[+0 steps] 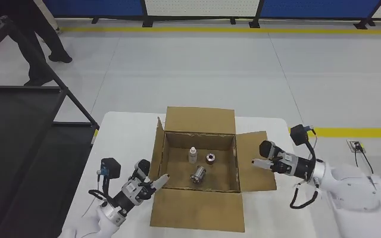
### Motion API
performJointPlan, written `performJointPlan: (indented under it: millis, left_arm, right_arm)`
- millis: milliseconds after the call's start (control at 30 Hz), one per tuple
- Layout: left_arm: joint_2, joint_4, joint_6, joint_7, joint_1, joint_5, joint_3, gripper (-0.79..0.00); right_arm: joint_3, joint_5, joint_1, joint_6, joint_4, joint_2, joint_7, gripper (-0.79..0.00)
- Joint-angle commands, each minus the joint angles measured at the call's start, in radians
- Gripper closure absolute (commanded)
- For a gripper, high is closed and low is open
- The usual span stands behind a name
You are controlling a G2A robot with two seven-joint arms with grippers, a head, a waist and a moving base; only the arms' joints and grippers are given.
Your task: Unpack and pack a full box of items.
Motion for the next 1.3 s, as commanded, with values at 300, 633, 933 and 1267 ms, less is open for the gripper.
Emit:
performJointPlan:
  millis: [300,633,933,1267]
  left_arm:
    - [-0.007,0.062,0.048,-0.041,-0.085,0.066,0.128,-0.785]
    - [-0.011,0.086,0.071,-0.046,-0.115,0.100,0.185,-0.785]
    - [-0.009,0.101,0.074,-0.104,-0.147,0.134,0.225,-0.785]
    - [-0.011,0.132,0.120,-0.107,-0.170,0.146,0.241,-0.785]
  right_arm:
    - [0.046,0.046,0.002,0.016,0.041,0.013,0.056,-0.785]
    - [0.059,0.125,0.049,0.139,0.190,0.033,0.107,-0.785]
    - [-0.023,0.209,0.163,0.211,0.350,0.048,0.294,-0.785]
    - [-0.148,0.388,0.227,0.221,0.361,0.056,0.359,-0.785]
